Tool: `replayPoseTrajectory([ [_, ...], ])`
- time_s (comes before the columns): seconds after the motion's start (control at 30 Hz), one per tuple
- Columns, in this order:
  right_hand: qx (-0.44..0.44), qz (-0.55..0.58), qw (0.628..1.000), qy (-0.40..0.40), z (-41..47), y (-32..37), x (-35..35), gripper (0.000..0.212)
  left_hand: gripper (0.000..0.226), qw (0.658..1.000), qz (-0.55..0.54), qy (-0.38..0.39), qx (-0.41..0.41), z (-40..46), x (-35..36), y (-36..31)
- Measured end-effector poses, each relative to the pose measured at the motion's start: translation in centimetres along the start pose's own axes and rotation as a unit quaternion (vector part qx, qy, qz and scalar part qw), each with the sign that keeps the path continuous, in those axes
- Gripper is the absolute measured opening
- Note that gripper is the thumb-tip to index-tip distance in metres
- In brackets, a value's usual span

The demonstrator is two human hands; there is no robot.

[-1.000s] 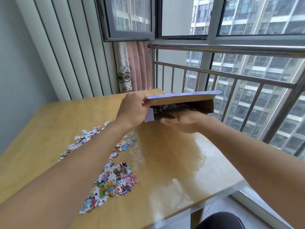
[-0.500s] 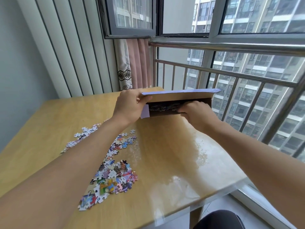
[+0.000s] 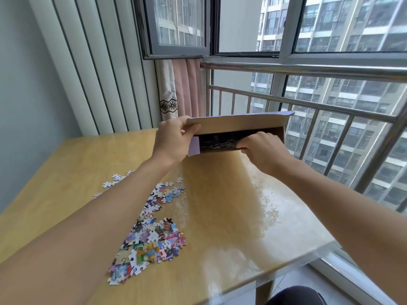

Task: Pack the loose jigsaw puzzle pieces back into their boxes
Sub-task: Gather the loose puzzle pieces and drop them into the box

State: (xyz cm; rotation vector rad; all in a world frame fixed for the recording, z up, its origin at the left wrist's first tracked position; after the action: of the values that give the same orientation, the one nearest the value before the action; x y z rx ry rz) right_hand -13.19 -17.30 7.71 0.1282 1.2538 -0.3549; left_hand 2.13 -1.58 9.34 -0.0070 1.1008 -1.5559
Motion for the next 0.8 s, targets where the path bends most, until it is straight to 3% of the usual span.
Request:
replayPoseTrajectory([
  [0.17, -0.057, 0.045, 0.997, 0.014, -1.1, 1.3, 0.3, 0.017, 0.02, 0.997, 0.027, 0.061, -0.031, -2.0, 2.7, 1.6],
  [0.3, -0.103, 0.063, 0.993, 0.019, -1.8, 3.0, 1.1, 0.016, 0.035, 0.99, 0.023, 0.095, -0.105, -3.6, 4.0, 4.0],
  [0.47, -0.126, 0.183, 0.975, -0.018, -1.9, 6.0, -0.1, 0.018, 0.016, 0.945, -0.013, 0.302, -0.123, -6.7, 6.0, 4.3],
  [0.53, -0.12, 0.266, 0.956, -0.017, -1.1, 7.7, 0.1, 0.017, 0.017, 0.937, -0.015, 0.33, -0.11, -7.3, 4.5, 4.9],
  [0.6, -0.116, 0.321, 0.94, 0.018, 0.2, 9.9, 1.0, 0.024, 0.034, 0.943, 0.015, 0.311, -0.119, -7.3, 1.5, 6.1],
  [0.7, -0.081, 0.349, 0.918, 0.172, 2.3, 14.1, 4.2, 0.037, 0.038, 0.958, 0.123, 0.2, -0.164, -7.5, -4.4, 8.9],
  [0.8, -0.001, 0.333, 0.903, 0.273, 4.0, 16.7, 7.8, 0.059, 0.05, 0.929, 0.204, 0.134, -0.278, -9.5, -8.4, 13.3],
])
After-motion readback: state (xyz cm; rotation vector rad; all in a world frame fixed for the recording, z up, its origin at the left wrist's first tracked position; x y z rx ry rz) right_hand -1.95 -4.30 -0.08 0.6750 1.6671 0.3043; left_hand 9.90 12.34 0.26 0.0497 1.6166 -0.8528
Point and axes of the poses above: each hand's wrist, its own z-axis towards the middle knuckle, its own x-axis out of the palm, y = z × x, the point moved 6 cm from there along z, towards the middle knuckle, and after that the axes turned 9 degrees about y, right-handed, at the moved point
